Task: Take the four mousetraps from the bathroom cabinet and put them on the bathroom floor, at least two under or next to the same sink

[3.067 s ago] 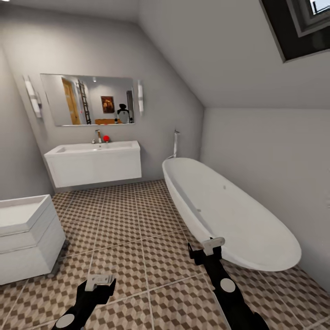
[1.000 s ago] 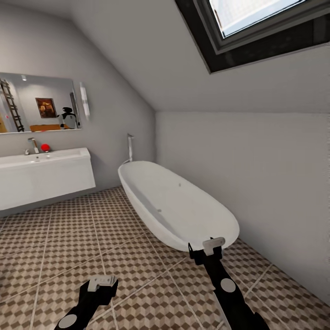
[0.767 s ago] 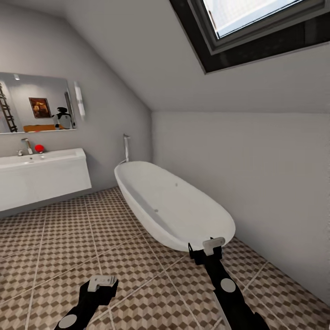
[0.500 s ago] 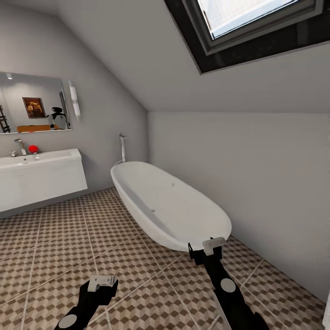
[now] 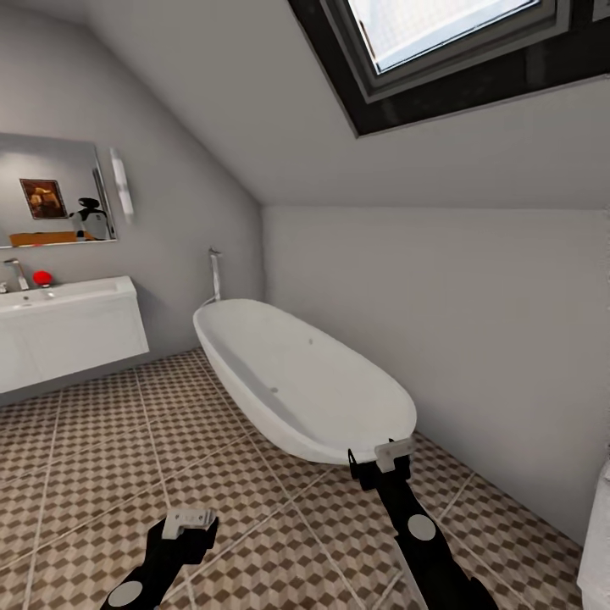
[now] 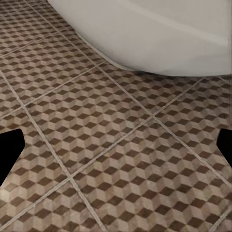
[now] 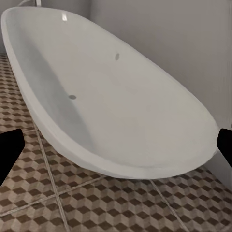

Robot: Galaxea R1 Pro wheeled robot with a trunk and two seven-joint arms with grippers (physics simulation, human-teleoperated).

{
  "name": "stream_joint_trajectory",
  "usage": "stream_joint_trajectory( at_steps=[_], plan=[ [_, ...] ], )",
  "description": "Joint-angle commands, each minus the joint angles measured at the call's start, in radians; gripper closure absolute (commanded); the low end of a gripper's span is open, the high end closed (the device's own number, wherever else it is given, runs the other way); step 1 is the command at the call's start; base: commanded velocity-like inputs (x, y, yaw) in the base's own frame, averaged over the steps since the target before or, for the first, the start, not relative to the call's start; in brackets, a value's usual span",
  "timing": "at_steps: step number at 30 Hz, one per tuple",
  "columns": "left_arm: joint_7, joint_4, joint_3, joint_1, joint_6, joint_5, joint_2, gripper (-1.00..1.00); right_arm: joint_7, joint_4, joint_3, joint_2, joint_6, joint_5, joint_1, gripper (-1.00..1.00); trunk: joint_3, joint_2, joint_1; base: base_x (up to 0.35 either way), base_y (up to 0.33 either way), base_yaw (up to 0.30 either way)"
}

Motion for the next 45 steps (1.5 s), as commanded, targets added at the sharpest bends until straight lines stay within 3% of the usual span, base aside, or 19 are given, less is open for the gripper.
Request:
stream_joint_trajectory(
  at_steps=[1,25,45],
  plan=[
    [0.0,-0.001,-0.001,0.0,0.006,-0.001,0.0,-1.0,-0.006,-0.001,0.002,0.0,0.008,0.01,-0.001,-1.0,-0.001,-0.001,0.0,0.0,0.0,-0.099],
    [0.0,-0.001,-0.001,0.0,0.006,-0.001,0.0,-1.0,-0.006,0.0,0.002,-0.001,0.008,0.011,-0.001,-1.0,-0.001,-0.001,0.0,0.0,0.0,-0.084],
    [0.0,-0.001,-0.008,0.0,0.006,0.0,0.0,-1.0,-0.005,-0.001,0.002,-0.001,0.01,0.01,-0.001,-1.0,0.009,-0.001,0.0,0.0,0.0,-0.223]
  ],
)
